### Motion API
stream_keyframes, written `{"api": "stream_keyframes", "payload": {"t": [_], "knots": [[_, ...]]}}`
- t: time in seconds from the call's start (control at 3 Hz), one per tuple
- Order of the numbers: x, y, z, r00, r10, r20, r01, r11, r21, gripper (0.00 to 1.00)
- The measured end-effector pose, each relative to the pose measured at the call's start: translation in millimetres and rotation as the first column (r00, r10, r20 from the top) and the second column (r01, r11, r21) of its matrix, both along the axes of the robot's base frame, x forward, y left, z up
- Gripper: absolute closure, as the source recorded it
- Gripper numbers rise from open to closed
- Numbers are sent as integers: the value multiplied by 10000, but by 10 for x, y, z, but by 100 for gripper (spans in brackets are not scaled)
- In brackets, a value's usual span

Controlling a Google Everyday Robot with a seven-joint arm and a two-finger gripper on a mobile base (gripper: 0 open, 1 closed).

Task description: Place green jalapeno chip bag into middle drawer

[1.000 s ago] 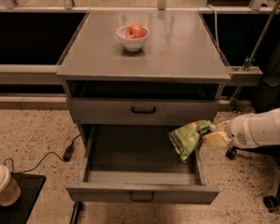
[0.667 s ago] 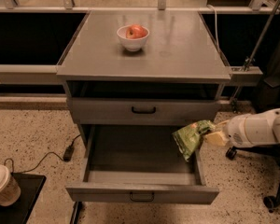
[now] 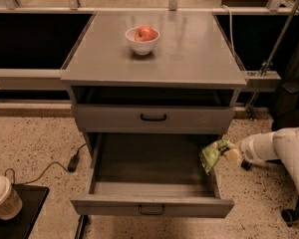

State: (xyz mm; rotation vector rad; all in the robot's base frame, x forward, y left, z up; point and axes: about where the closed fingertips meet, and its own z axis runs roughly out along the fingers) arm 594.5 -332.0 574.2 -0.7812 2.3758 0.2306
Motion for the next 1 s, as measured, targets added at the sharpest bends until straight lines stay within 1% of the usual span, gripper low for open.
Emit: {"api": "stream_keyframes", "payload": {"t": [0.33, 0.67, 1.0], "knots": [[20, -75, -126, 9996, -159, -248, 159, 9999, 20, 100], [14, 75, -220, 9983, 246, -534, -244, 9997, 41, 100], [-136, 684, -462, 9739, 1930, -1194, -1894, 9811, 406, 100]]}}
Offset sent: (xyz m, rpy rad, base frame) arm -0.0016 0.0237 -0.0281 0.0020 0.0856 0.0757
